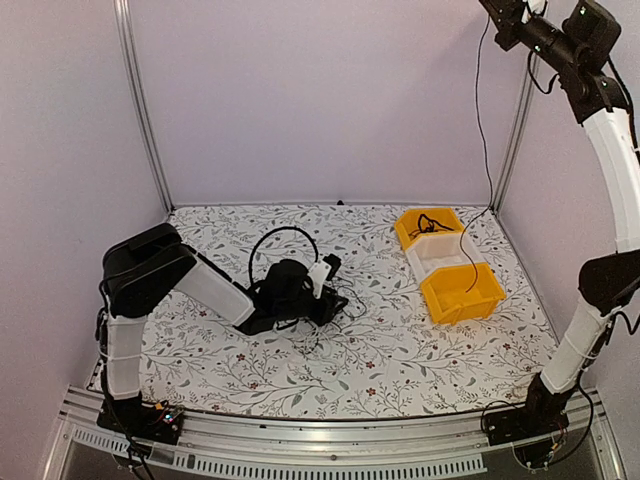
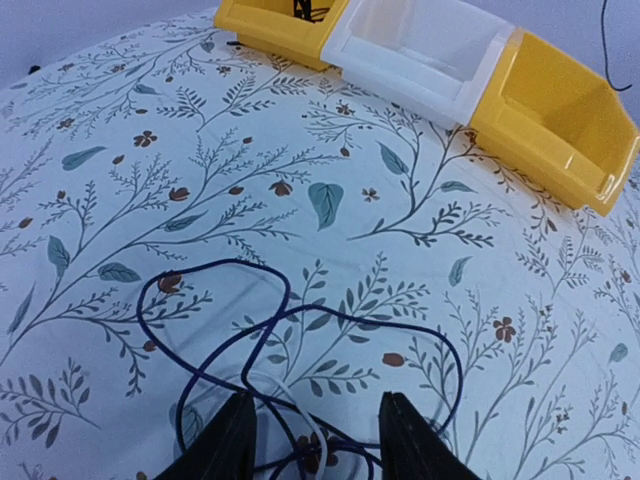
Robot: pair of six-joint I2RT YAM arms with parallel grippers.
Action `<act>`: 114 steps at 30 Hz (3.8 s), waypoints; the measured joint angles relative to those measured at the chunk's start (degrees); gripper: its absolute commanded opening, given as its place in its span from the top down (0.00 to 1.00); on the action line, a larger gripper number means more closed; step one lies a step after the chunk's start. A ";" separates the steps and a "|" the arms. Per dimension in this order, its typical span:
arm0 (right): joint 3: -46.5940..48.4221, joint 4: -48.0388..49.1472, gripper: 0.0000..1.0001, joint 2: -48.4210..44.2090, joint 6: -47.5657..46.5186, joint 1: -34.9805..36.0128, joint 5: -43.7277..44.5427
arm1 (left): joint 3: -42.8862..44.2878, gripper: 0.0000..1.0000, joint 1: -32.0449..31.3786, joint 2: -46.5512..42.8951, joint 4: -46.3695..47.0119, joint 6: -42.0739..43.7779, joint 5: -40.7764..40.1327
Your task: Untangle the cables
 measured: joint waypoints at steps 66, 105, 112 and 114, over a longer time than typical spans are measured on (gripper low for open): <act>-27.69 18.64 1.00 11.15 -7.96 -13.16 16.17 | -2.45 0.59 -8.85 -5.01 -1.31 -1.09 2.36; -30.58 16.26 1.00 7.63 -5.46 -3.10 14.25 | -1.62 0.59 -9.07 -4.04 -1.55 -1.68 2.38; -27.02 17.29 1.00 15.37 -4.98 -3.85 15.43 | -2.34 0.59 -9.18 -4.07 -1.77 -1.70 2.01; -26.62 17.22 1.00 17.33 -4.63 -3.85 15.54 | -2.58 0.59 -9.22 -4.09 -1.84 -1.70 1.77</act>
